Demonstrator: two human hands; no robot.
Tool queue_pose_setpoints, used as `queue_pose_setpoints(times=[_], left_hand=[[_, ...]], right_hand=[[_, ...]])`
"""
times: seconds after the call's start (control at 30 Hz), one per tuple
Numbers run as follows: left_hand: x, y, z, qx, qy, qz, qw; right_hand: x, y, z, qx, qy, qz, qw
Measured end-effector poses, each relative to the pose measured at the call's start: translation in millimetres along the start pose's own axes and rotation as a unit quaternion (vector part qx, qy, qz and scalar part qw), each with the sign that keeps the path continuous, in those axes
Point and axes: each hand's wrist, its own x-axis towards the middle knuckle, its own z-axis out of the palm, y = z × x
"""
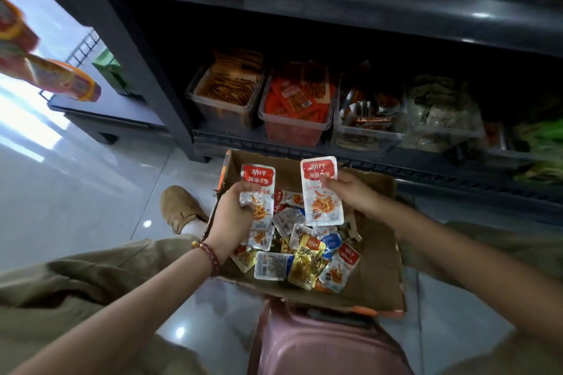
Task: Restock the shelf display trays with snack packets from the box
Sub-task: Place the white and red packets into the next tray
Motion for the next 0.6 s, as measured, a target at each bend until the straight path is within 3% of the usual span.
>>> queue_pose_setpoints(times=[0.07,0.27,0.43,0.6], left_hand=[[-1.6,17.7,2.6,-0.042,0.002,0.033,0.999],[-8.0,87.0,6.7,-0.205,-0.017,0.108,0.973],[-10.9,139.9,-0.1,-0.151,0.001,0.229,0.962],[-3.1,179.4,-5.4,-0.057,0.044,0.353,0.933]], right_hand=[[-19.5,-36.5,-9.8,0.084,-0.02,0.007,0.996],[-61.3,-96.8,-35.9,0.091,-0.014,-0.094,0.991],[-77.4,-137.9,-52.5,0.084,0.028,-0.176,0.98],[-77.4,-159.7,-55.9,0.095,0.139,-0.234,0.957]])
